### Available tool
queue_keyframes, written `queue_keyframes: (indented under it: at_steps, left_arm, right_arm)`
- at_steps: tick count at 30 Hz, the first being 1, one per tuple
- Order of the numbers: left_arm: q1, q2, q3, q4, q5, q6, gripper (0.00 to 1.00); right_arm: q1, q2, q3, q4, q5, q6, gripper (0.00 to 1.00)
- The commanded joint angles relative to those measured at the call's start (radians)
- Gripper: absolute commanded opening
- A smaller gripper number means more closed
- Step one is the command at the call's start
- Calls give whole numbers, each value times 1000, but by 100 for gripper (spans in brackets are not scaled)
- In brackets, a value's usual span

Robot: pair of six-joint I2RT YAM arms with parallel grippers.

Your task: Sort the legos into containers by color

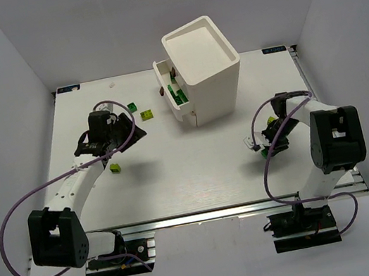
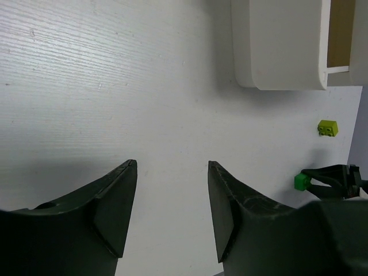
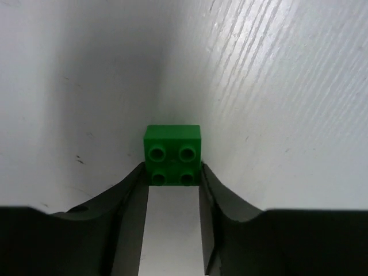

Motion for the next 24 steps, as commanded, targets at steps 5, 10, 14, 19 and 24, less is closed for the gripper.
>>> queue_keyframes:
  at_steps: [5, 10, 14, 19, 24]
  left_arm:
    - [14, -49, -5, -30, -51, -5, 67]
    - [14, -55, 0, -45, -103, -16, 74]
    - [14, -46, 21, -65, -123, -13, 75]
    - [14, -76, 21, -91, -171, -16, 76]
    - [14, -118, -11, -94, -214, -33, 79]
  right_arm:
    - [23, -29, 133, -219, -132, -108, 0]
    - [154, -102, 263, -184, -448, 248, 0]
    - [310, -133, 346, 129, -513, 705, 0]
    - [531, -75, 509, 420, -316, 1165, 0]
    - [662, 104, 808, 428, 62, 1424, 0]
